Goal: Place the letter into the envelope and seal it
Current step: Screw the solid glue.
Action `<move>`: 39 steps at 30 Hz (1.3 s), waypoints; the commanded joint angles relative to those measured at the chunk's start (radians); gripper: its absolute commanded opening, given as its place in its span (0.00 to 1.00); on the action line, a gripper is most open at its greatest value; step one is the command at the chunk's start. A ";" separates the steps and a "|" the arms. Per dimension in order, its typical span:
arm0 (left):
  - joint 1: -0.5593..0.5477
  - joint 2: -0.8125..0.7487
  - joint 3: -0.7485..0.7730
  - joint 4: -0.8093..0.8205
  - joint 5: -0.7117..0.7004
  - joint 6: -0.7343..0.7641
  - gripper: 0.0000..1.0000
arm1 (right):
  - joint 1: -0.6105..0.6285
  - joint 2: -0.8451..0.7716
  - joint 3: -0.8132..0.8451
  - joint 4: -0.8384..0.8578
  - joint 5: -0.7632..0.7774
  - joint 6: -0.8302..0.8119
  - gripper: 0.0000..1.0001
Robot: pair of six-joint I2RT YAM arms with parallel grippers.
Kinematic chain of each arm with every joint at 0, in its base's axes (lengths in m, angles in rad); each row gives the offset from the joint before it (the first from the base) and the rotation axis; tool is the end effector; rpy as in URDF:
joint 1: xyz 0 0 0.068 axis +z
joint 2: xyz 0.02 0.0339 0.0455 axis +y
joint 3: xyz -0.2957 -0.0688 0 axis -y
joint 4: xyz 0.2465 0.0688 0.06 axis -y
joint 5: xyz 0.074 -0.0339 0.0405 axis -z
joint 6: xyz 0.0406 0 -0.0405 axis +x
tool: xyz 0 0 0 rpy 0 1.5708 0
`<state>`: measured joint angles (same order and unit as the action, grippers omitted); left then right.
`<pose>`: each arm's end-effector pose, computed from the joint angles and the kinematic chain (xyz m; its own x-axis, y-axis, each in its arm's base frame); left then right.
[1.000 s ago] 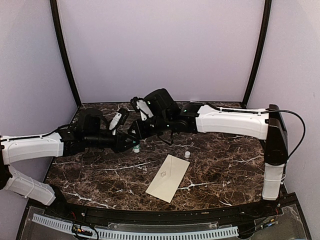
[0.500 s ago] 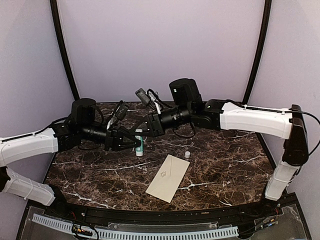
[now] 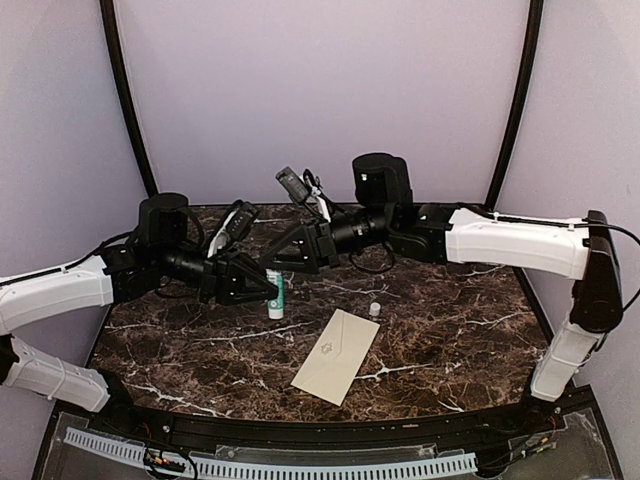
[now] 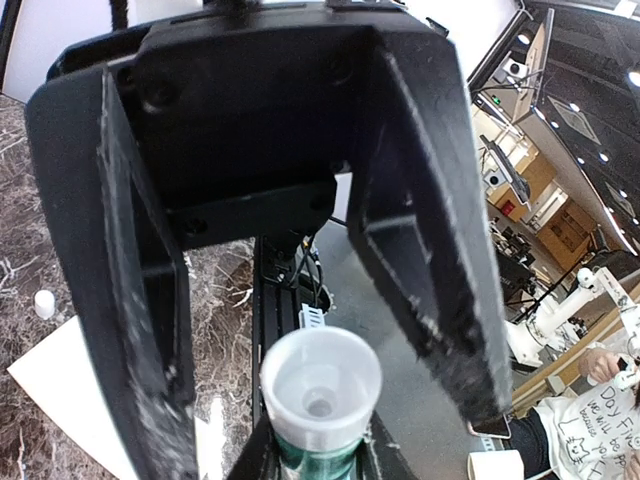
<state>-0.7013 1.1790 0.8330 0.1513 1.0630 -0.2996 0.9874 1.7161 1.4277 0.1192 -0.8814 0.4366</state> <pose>0.1691 -0.1892 0.3415 -0.4271 0.1729 -0.8875 0.8819 -0.1367 -0.4511 0.2022 0.3633 0.3767 -0.4857 -0.2476 -0.8383 -0.8215 -0.1983 0.5346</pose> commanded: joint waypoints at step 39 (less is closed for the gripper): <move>-0.013 -0.052 -0.019 -0.192 -0.567 0.079 0.00 | 0.068 0.104 0.135 -0.201 0.514 -0.012 0.09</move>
<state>-0.7105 1.1492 0.8268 -0.0826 0.4076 -0.2218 1.0508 1.8423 1.5787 -0.1661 -0.2661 0.4461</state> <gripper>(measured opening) 0.221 0.156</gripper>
